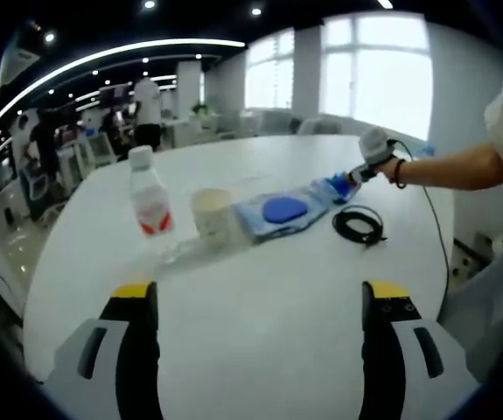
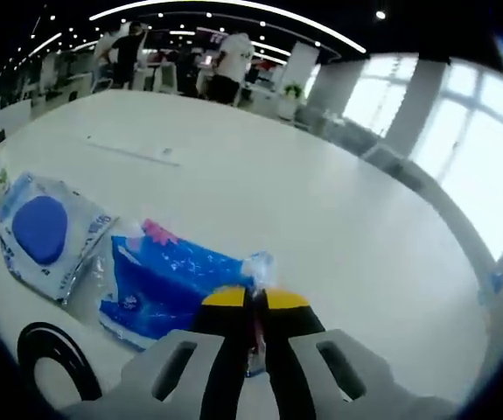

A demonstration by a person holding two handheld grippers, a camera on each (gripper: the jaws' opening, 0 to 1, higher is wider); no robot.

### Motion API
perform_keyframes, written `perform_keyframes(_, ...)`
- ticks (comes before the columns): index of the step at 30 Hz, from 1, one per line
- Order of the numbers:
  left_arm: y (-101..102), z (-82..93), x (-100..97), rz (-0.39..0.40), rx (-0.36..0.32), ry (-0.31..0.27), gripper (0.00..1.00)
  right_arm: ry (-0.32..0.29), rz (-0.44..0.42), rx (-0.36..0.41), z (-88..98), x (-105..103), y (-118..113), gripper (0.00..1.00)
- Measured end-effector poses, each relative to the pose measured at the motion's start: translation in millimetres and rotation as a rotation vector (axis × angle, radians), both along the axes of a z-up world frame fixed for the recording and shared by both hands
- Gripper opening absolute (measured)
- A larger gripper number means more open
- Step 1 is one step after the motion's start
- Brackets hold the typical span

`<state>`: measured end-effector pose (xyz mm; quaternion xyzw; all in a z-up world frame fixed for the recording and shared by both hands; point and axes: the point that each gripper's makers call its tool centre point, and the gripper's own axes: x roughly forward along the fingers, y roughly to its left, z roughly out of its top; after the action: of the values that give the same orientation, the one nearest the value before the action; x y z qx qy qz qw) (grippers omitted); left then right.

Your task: Arrange the tabletop items into an orderly group along one side of the table until the central work area is clear of visible clutter.

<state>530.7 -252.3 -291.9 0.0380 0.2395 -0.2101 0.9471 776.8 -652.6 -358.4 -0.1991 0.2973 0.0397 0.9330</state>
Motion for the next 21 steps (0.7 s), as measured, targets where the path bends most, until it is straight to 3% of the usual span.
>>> perform_keyframes(11, 0, -1.4, -0.3, 0.000, 0.000, 0.003, 0.94, -0.017, -0.037, 0.079, 5.2, -3, -2, 0.23)
perform_keyframes(21, 1, 1.3, -0.2, 0.008, -0.015, 0.001, 0.95, -0.069, -0.080, 0.195, 23.2, -13, -3, 0.54)
